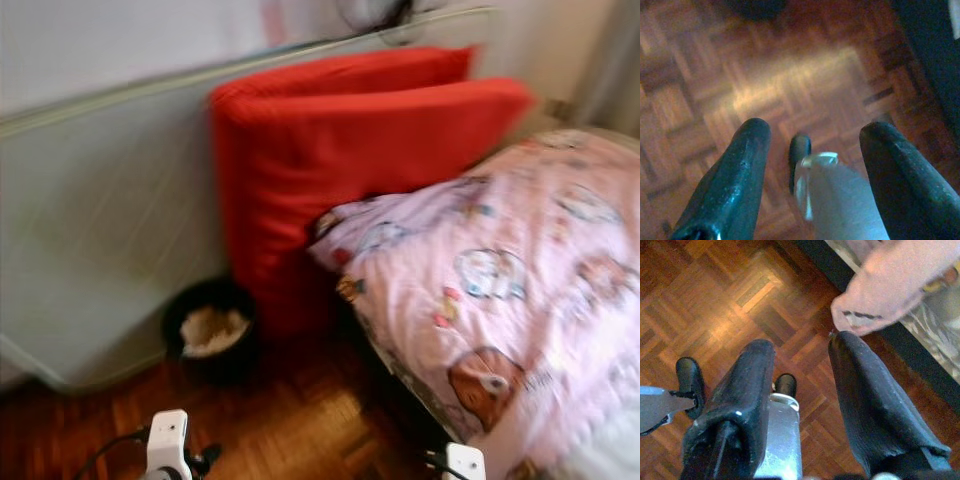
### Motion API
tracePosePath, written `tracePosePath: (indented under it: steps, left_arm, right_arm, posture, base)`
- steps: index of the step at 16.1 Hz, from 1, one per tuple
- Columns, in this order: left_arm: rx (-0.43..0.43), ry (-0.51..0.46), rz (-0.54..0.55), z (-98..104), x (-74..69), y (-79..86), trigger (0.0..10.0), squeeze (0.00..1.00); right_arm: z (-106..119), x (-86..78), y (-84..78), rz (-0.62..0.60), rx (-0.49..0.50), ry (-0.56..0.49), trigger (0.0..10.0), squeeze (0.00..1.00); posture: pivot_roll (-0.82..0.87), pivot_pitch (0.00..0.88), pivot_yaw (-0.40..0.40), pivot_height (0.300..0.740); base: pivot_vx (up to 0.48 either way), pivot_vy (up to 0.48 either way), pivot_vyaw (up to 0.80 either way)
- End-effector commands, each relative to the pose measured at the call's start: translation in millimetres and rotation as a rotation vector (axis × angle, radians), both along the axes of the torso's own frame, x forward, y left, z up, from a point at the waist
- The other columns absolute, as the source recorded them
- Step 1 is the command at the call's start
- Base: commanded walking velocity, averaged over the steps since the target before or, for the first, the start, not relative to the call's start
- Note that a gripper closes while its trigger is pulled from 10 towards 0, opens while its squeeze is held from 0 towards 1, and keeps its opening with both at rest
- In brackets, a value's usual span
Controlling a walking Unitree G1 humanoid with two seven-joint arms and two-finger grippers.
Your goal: Clean up the room
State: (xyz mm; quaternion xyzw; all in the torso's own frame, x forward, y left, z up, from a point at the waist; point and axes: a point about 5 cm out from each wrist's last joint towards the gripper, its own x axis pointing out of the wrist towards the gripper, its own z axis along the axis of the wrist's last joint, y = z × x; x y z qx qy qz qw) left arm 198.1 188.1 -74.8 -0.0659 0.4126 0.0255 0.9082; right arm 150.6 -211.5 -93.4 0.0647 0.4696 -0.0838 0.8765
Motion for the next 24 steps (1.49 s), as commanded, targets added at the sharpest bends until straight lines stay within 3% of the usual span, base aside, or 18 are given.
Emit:
tracePosePath:
  steps: [1,8,12,18,24]
  left_arm:
    - [0.005,0.032,0.003,-4,-8.1,5.0,10.0,0.00]
    - [0.037,0.084,0.018,-12,-31.9,20.0,10.0,0.00]
    - [0.038,0.077,0.020,-10,-25.5,15.5,10.0,0.00]
    - [0.015,0.067,0.028,-11,-22.9,5.9,10.0,0.00]
    - [0.017,0.089,0.070,-15,-34.6,13.0,10.0,0.00]
  right_arm:
    - [-1,-1.3,2.9,0.008,0.005,0.013,10.0,0.00]
    - [-1,3.2,10.2,0.024,0.008,0.020,10.0,0.00]
    - [-3,-4.8,4.9,0.012,-0.004,0.041,10.0,0.00]
    - [0,-1.0,-4.6,0.022,-0.028,0.031,10.0,0.00]
    - [2,5.0,-2.9,0.007,-0.016,0.013,10.0,0.00]
  posture:
    - [0.06,0.000,0.017,0.740]
    - [0.07,0.000,0.016,0.740]
    - [0.07,0.000,0.013,0.740]
    - [0.06,0.000,-0.030,0.740]
    - [0.06,0.000,-0.043,0.740]
  base:
    - [0.000,0.000,0.80]
    - [0.000,0.000,0.80]
    - [0.000,0.000,0.80]
    - [0.000,0.000,0.80]
    - [0.047,0.000,0.27]
